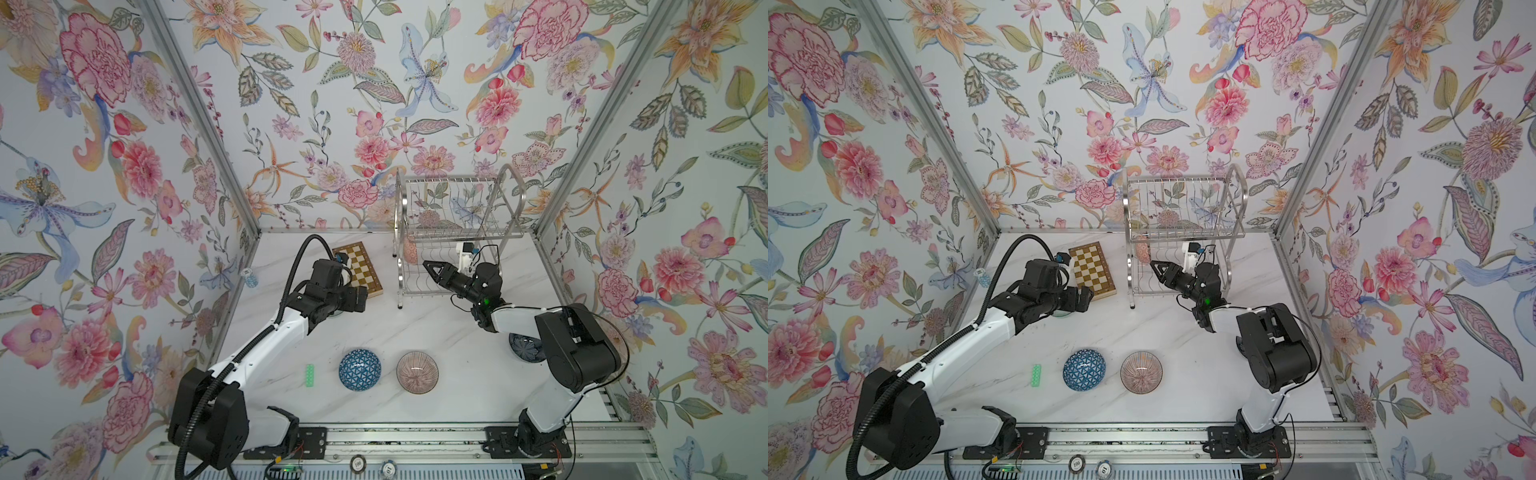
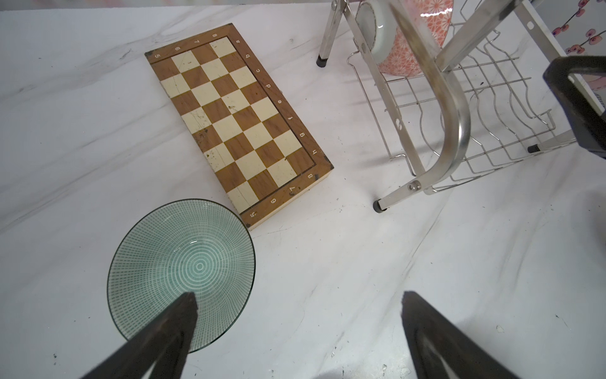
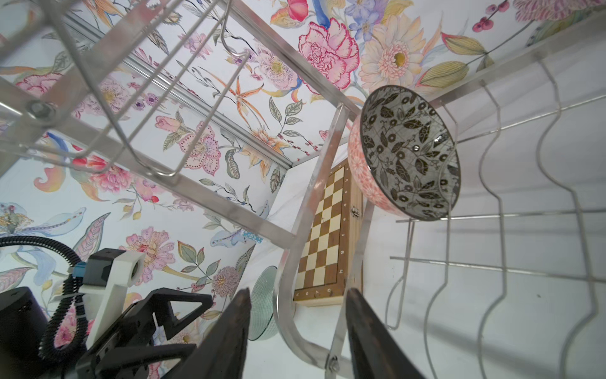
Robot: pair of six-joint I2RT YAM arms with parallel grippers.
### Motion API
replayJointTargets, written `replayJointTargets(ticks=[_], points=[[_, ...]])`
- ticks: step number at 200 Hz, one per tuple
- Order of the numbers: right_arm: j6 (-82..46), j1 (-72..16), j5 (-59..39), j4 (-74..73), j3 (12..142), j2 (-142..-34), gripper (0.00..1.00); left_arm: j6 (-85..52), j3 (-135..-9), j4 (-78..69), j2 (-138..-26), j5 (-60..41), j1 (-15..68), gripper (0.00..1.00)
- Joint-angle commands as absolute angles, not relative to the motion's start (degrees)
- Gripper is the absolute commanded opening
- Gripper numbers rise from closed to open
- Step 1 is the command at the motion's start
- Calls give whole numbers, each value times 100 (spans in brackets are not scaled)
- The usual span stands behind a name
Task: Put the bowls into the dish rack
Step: 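Open the right gripper and withdraw it from the dish rack, then move the right gripper over the pink-striped bowl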
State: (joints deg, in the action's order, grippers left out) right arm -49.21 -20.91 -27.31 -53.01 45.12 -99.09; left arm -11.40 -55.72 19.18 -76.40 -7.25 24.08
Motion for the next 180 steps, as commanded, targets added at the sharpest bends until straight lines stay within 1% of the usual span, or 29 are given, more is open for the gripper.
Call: replayJointTargets(ticks=[1,43,88,94,118,180], points=[[-4358,-2239,-2367,-4585,4379,-9523,49,-1131,-5554,1828,-7763,-825,2446,99],[-3758,-2633,-1892,-3682,4190,-9008,48,-1122,-5677,1872,-7970,-931,2443,99],[-2796,-3111,-1097,-1930,4083,-8256,49,-1091,-5678,1879,-8013,-924,2443,99],[-2674,-3339,-1004,-1699,4091,-8180,49,-1084,-5682,1883,-8022,-939,2443,99],[-2311,-3640,-724,-843,4122,-7880,49,-1090,-5704,1894,-8058,-1019,2446,99],[-1682,-4358,-546,1087,4494,-7777,52,-1106,-5687,1892,-7990,-1046,2442,99]])
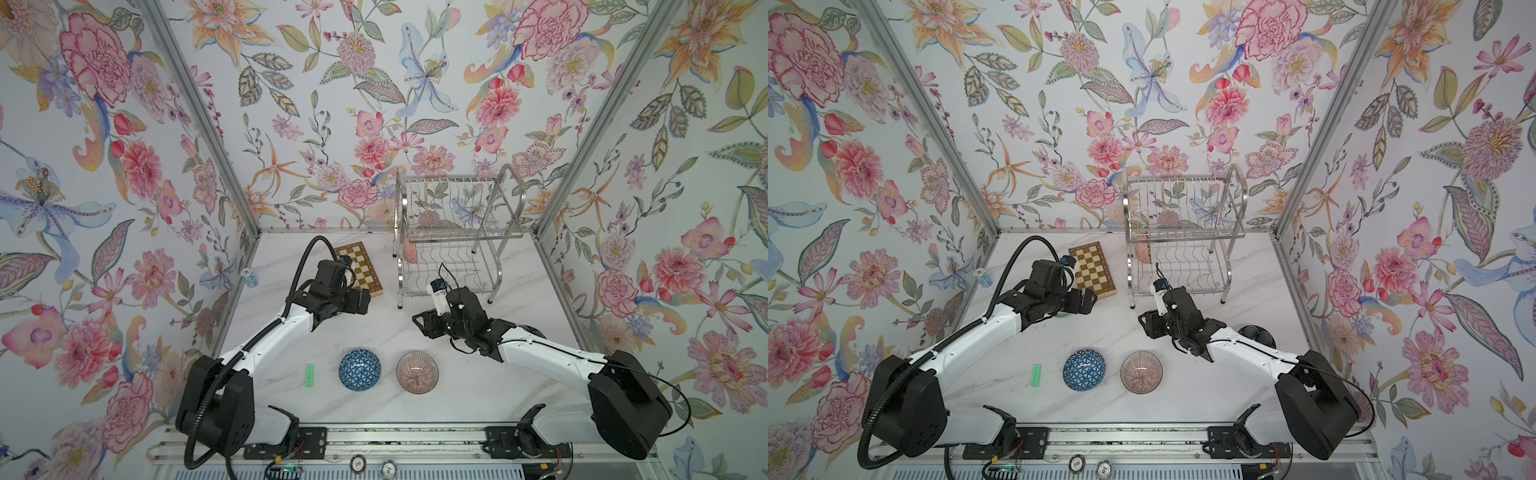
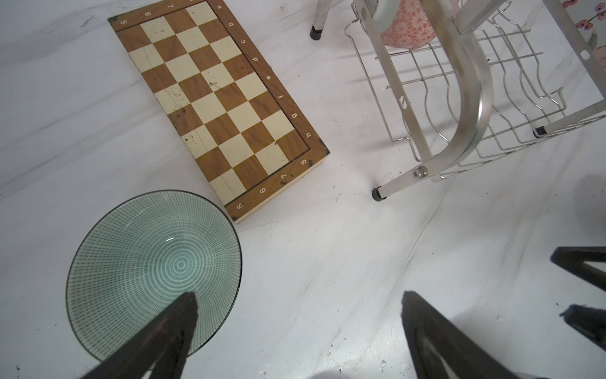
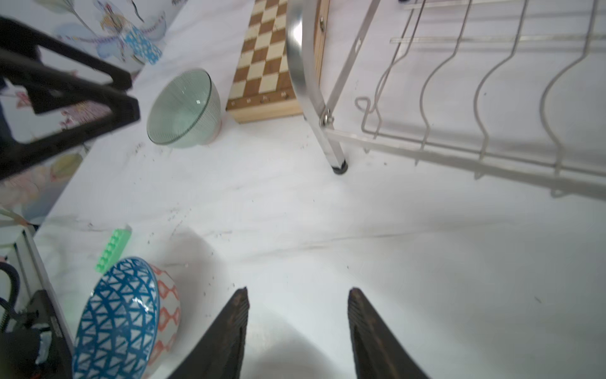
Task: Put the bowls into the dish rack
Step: 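Move the right gripper over the pink-striped bowl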
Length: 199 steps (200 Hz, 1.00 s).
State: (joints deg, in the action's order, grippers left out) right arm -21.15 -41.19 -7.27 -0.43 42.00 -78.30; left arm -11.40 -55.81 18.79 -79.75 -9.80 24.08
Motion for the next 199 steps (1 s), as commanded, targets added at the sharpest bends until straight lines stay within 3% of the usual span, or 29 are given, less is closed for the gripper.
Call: replayJointTargets(ticks=[1,82,199], points=[[-1676,-4363,-546,1115,4501,-7778,52,-1107,-5687,1891,-7985,-1046,2442,99],[-1168,-4911,-314,2408,4862,-7999,55,-1137,-5660,1879,-7904,-1118,2439,99],[-1111,-5037,255,2740,5129,-8620,57,-1133,-5651,1872,-7910,-1116,2448,99]])
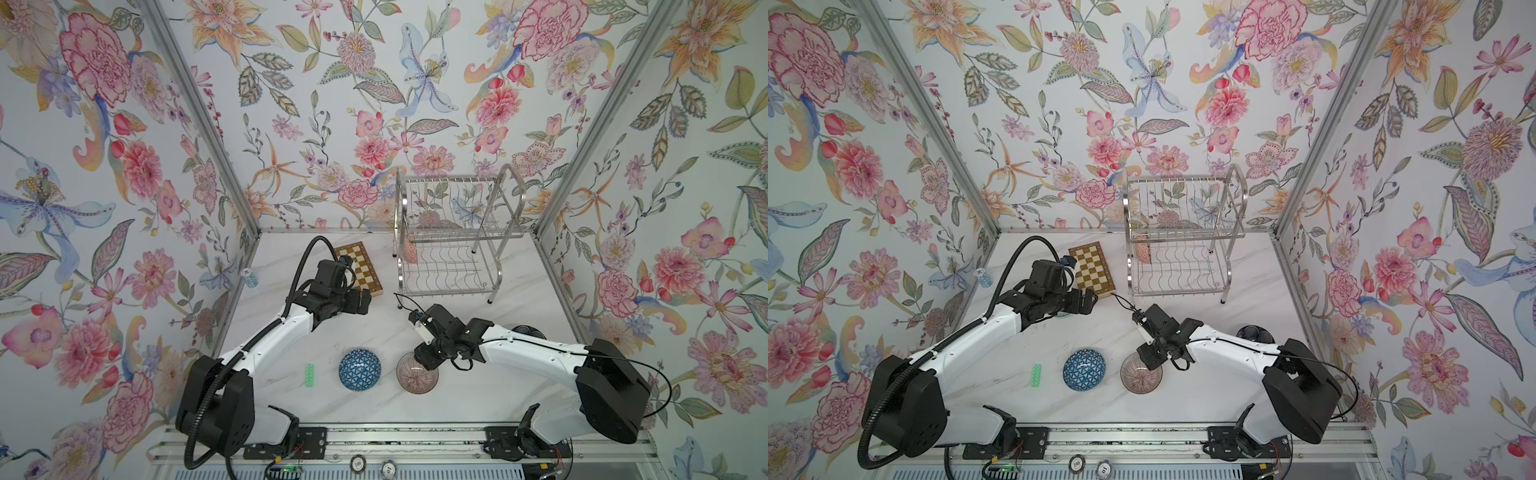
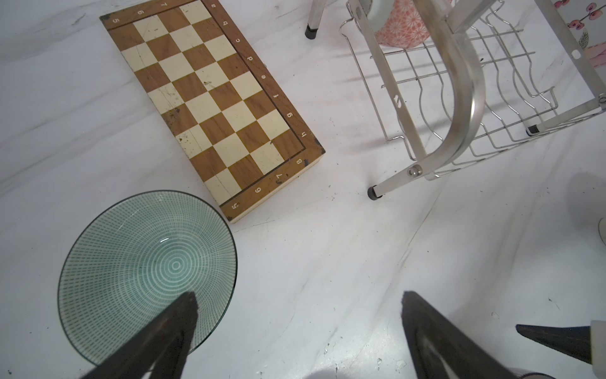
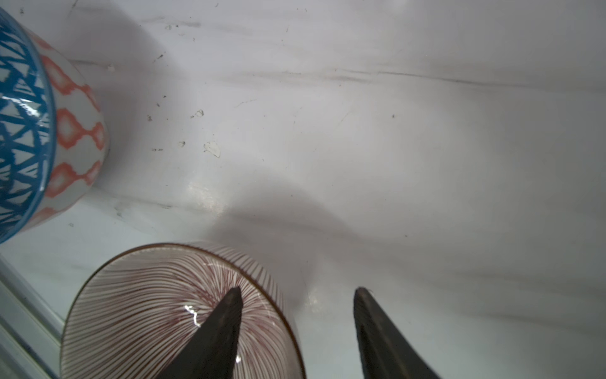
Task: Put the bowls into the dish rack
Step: 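Move the right gripper over the pink-striped bowl, then lower the open right gripper onto the pink-striped bowl rim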
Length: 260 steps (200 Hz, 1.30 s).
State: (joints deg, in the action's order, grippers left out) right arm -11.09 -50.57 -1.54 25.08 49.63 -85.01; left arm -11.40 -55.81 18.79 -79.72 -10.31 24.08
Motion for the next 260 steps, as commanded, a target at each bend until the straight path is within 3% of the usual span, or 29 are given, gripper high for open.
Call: replayJointTargets(ticks=[1,123,211,260], points=[[-1113,-5032,259,2741,5126,-8616,57,-1133,-5651,1872,-7910,-1116,2445,99],[-1704,-3973,967,2701,4825,-7563,55,-1141,-5669,1863,-7937,-1098,2439,99],[-330,-5001,81,3081,5158,-7445,56,-1191,-5625,1775,-7866,-1204,2443,99],[341,-5636,61,3047,5213,-7543,57,-1175,-5625,1784,-7838,-1191,2441,99]])
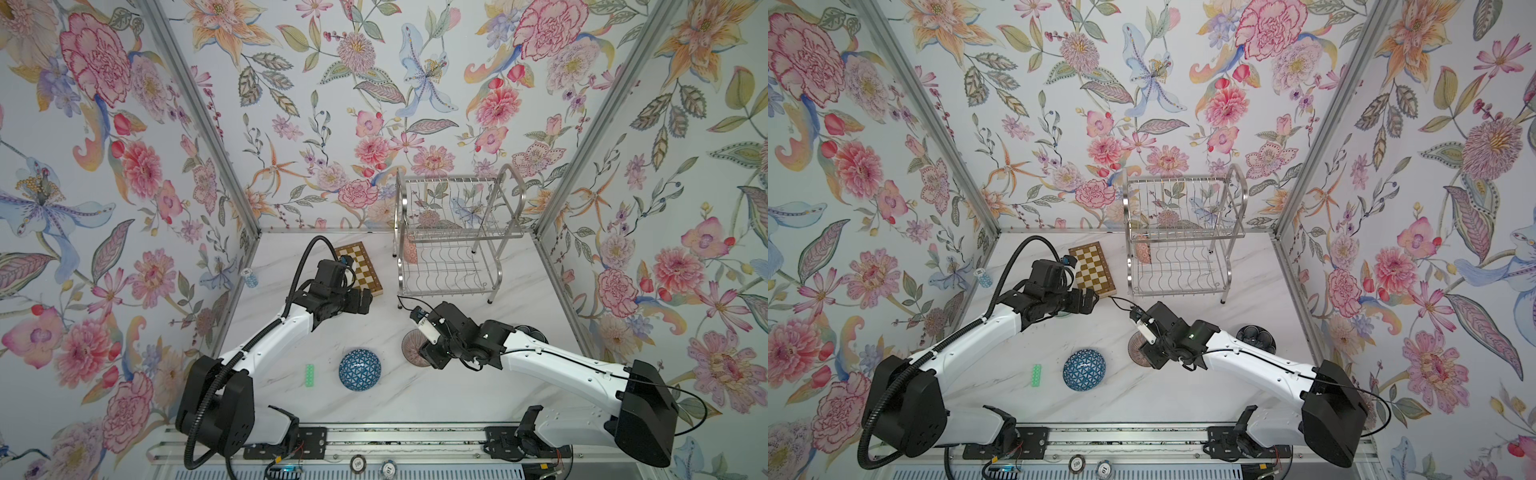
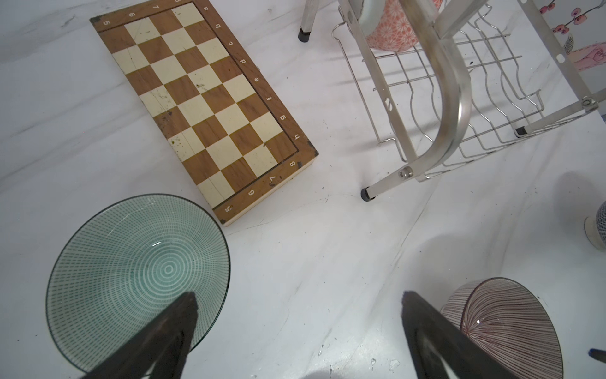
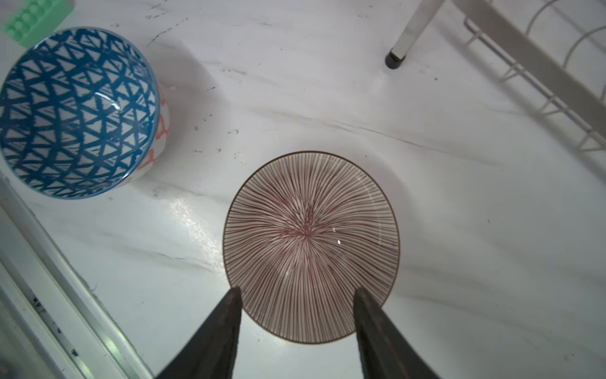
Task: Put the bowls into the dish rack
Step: 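Lower the open right gripper onto the pink-striped bowl rim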
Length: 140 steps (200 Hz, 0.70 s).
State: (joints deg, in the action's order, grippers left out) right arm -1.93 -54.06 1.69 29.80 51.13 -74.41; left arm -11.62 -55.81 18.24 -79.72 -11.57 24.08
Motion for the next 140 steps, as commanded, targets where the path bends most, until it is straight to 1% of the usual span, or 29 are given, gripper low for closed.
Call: replayJointTargets(ticks=[1,20,86,140], points=[[351,-5644,52,3044,5208,-7546,57,-1176,-5629,1784,-7839,-1193,2442,99],[427,-5765,-41,3019,5253,-7672,56,-1172,-5634,1785,-7839,-1204,2443,99],[492,-5975,106,3102,5482,-8183,55,-1160,-5643,1803,-7842,-1168,2441,99],[465,-6036,190,3342,5754,-8638,49,-1143,-5643,1822,-7838,-1116,2443,99]])
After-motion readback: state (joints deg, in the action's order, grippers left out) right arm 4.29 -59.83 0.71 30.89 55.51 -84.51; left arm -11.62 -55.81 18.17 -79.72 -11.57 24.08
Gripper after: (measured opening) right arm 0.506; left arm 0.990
